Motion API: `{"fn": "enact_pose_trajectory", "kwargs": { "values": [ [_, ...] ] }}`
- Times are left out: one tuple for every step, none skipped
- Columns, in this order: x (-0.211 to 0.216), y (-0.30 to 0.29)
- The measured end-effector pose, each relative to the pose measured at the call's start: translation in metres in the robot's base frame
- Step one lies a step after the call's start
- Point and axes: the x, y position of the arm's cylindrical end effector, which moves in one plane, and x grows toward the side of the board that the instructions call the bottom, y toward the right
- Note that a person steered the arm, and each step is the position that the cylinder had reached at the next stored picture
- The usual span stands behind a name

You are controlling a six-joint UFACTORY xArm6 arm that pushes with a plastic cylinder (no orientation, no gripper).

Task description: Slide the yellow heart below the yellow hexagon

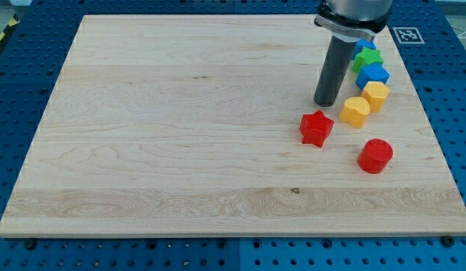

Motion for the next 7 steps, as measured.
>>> {"fn": "enact_pose_trajectory", "kwargs": {
  "values": [
    [0.009,0.000],
    [0.020,0.000],
    [0.030,0.009],
    [0.033,0.026],
    [0.033,0.046],
    [0.033,0.048],
    [0.022,0.004]
  ]
}}
